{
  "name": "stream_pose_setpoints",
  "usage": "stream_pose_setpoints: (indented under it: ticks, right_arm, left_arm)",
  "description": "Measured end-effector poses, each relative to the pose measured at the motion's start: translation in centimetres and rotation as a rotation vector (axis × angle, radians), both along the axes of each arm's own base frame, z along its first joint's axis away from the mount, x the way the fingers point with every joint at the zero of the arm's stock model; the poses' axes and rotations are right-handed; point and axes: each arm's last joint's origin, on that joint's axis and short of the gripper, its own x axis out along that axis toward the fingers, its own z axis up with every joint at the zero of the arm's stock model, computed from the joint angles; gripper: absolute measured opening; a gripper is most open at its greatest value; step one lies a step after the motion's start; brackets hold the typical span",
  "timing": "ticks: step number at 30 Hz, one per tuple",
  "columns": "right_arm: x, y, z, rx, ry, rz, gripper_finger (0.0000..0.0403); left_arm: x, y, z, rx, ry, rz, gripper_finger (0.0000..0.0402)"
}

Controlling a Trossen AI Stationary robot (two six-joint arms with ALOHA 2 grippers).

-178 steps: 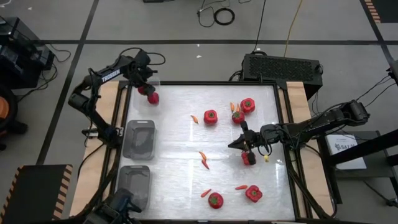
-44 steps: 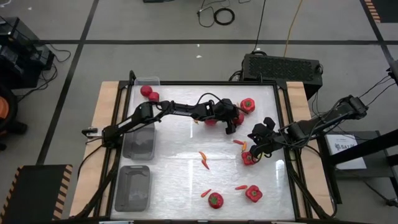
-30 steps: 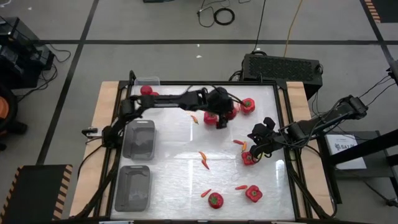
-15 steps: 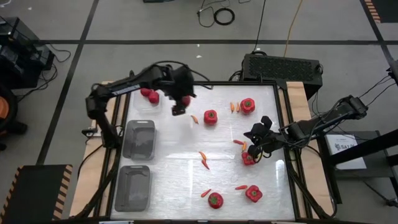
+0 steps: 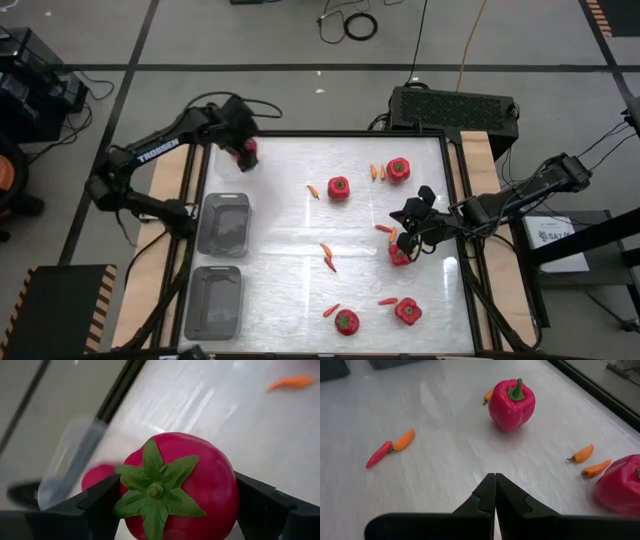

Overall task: Sort produce into baskets
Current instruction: Put the tomato into the transparent bin

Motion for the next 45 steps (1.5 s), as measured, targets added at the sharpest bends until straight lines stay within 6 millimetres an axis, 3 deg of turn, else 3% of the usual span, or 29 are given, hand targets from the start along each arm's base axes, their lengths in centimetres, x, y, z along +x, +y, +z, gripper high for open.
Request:
stream_pose_setpoints:
  ticks: [5, 11, 17, 25, 34, 40, 45]
  right_arm:
    - [0.1, 0.0, 0.1, 0.004, -0.009, 0.0, 0.0]
    - [0.2, 0.1, 0.2, -0.007, -0.019, 0.015, 0.0]
    - [0.2, 0.1, 0.2, -0.012, -0.021, 0.019, 0.0]
    - [0.2, 0.1, 0.2, -0.012, -0.021, 0.02, 0.0]
    - [0.2, 0.1, 0.2, -0.011, -0.021, 0.019, 0.0]
    - [0.2, 0.1, 0.2, -0.005, -0.027, 0.015, 0.0]
    - [0.6, 0.2, 0.6, 0.014, -0.074, 0.014, 0.0]
  left_arm:
    - [-2.9, 2.0, -2.3, -0.029, 0.074, 0.161, 0.0316]
    - [-4.4, 2.6, -3.7, -0.066, 0.117, 0.244, 0.0316]
    - [-4.4, 2.4, -3.9, -0.076, 0.116, 0.235, 0.0319]
    - [-4.3, 2.4, -3.9, -0.081, 0.104, 0.222, 0.0357]
    - [-4.2, 2.4, -3.9, -0.078, 0.105, 0.217, 0.0361]
    - [-3.9, 2.6, -2.9, -0.083, 0.052, 0.218, 0.0361]
    - [-2.6, 2.4, 0.5, -0.138, -0.13, 0.173, 0.0361]
